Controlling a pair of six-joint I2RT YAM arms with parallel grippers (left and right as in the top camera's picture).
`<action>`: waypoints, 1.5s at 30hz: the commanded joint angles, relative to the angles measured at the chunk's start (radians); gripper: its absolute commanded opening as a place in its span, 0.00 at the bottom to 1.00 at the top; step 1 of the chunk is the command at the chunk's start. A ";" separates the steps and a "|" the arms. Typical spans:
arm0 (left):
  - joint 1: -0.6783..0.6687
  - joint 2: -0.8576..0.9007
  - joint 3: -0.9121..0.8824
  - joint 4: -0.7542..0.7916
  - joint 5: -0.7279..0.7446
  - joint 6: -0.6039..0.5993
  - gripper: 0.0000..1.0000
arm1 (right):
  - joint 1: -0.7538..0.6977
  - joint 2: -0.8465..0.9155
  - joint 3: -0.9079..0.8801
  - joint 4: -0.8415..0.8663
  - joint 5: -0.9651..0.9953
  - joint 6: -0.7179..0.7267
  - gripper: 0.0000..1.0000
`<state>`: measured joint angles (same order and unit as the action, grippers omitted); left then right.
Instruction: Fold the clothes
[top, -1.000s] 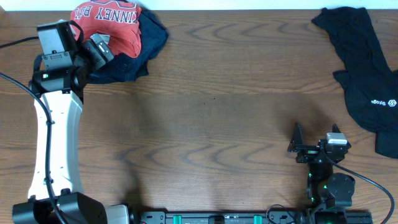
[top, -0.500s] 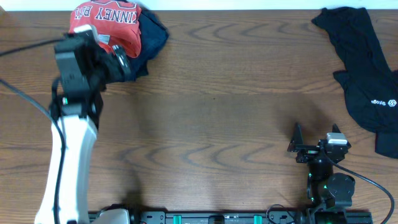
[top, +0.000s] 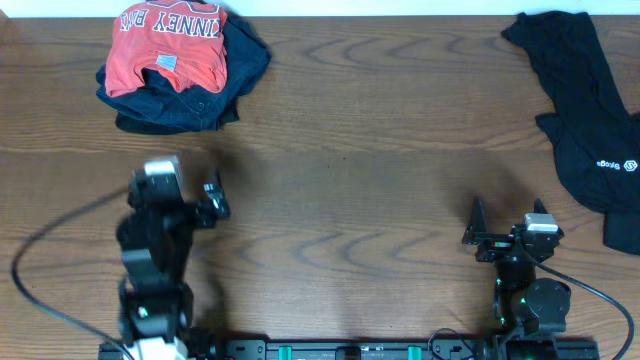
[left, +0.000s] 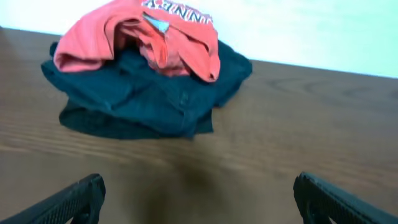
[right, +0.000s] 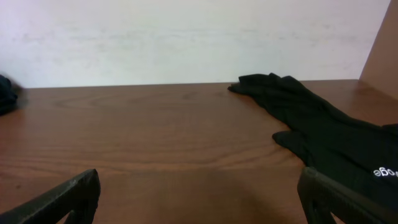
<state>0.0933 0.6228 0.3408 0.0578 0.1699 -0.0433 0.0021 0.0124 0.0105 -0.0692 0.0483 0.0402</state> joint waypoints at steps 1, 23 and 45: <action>-0.005 -0.140 -0.144 0.074 0.014 0.021 0.98 | -0.010 -0.007 -0.005 -0.001 -0.004 -0.012 0.99; -0.026 -0.583 -0.337 -0.119 0.012 0.021 0.98 | -0.010 -0.007 -0.005 -0.001 -0.004 -0.012 0.99; -0.026 -0.618 -0.337 -0.110 0.011 0.021 0.98 | -0.010 -0.007 -0.005 -0.001 -0.004 -0.012 0.99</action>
<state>0.0708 0.0120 0.0128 -0.0067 0.1719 -0.0257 0.0021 0.0124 0.0101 -0.0696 0.0448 0.0399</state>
